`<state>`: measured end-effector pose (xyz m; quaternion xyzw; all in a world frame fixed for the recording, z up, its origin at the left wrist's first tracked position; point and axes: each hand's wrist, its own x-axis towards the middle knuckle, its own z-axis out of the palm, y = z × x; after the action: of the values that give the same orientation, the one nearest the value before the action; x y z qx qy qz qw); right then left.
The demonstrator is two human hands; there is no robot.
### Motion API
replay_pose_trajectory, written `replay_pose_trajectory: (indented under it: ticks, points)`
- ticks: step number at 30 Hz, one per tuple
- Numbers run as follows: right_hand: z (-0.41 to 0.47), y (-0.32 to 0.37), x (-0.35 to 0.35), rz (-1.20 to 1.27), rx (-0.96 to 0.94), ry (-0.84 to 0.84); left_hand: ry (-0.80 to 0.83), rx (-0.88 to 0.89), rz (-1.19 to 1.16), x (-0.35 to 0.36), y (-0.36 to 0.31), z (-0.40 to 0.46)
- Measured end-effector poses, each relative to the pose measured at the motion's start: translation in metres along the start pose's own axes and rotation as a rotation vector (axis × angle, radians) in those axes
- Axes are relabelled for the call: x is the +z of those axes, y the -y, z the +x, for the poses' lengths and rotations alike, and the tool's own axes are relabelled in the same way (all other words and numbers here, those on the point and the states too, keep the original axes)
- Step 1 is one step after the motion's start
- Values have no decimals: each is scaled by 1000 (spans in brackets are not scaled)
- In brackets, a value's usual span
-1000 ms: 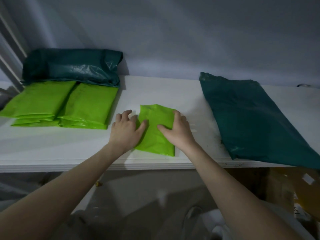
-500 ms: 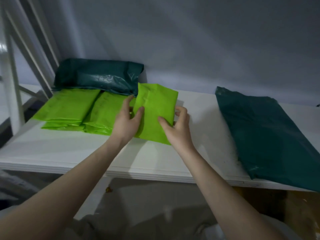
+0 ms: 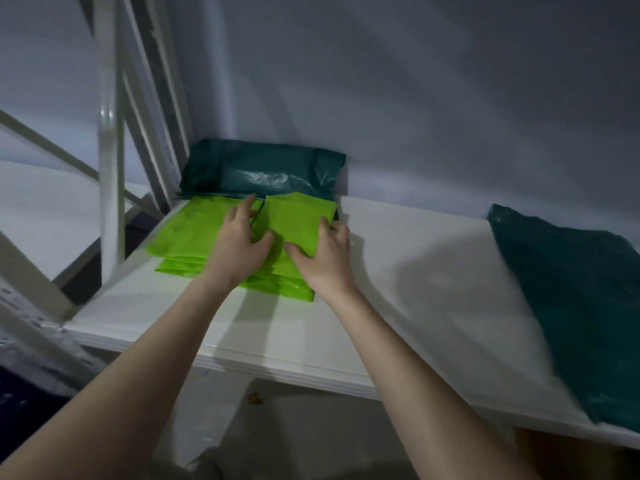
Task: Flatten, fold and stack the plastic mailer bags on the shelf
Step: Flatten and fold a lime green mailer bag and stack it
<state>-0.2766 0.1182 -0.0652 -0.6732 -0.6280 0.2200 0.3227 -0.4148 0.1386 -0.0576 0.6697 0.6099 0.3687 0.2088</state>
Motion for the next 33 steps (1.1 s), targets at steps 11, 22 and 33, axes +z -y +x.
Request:
replay_pose_trajectory:
  ticks: [11, 22, 33]
  points:
    - [12, 1, 12, -404, -105, 109, 86, 191, 530, 13, 8, 3]
    - [16, -3, -2, -365, -94, 168, 56, 154, 584, 21, 0, 6]
    - [-5, -43, -91, -422, -56, -15, 67, 261, 510, 46, -52, -15]
